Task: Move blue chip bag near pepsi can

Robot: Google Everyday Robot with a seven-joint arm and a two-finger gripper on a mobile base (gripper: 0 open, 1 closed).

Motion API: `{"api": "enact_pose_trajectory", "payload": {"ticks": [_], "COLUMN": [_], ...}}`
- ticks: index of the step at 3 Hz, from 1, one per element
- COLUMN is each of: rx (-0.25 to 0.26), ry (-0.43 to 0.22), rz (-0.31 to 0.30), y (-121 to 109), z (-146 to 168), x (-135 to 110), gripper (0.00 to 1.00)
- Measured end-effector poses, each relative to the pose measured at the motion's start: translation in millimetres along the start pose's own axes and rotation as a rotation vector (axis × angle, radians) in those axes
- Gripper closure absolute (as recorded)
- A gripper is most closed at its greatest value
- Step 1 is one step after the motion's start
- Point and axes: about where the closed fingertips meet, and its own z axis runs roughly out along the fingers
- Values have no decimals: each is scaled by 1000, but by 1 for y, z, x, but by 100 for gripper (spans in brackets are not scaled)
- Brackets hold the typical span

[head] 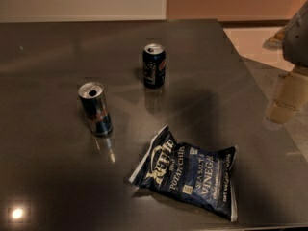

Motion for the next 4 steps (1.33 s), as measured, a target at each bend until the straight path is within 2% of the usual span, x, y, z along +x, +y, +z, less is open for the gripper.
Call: {"api": "enact_pose_trajectory", "payload": {"ticks": [1, 2, 4], "rx": [0, -13, -144], "ry": [0, -20, -80], "rz": [0, -29, -187], "y": [0, 1, 35], "z": [0, 4, 44], "x": [0, -8, -41], "gripper": [0, 0, 0]}}
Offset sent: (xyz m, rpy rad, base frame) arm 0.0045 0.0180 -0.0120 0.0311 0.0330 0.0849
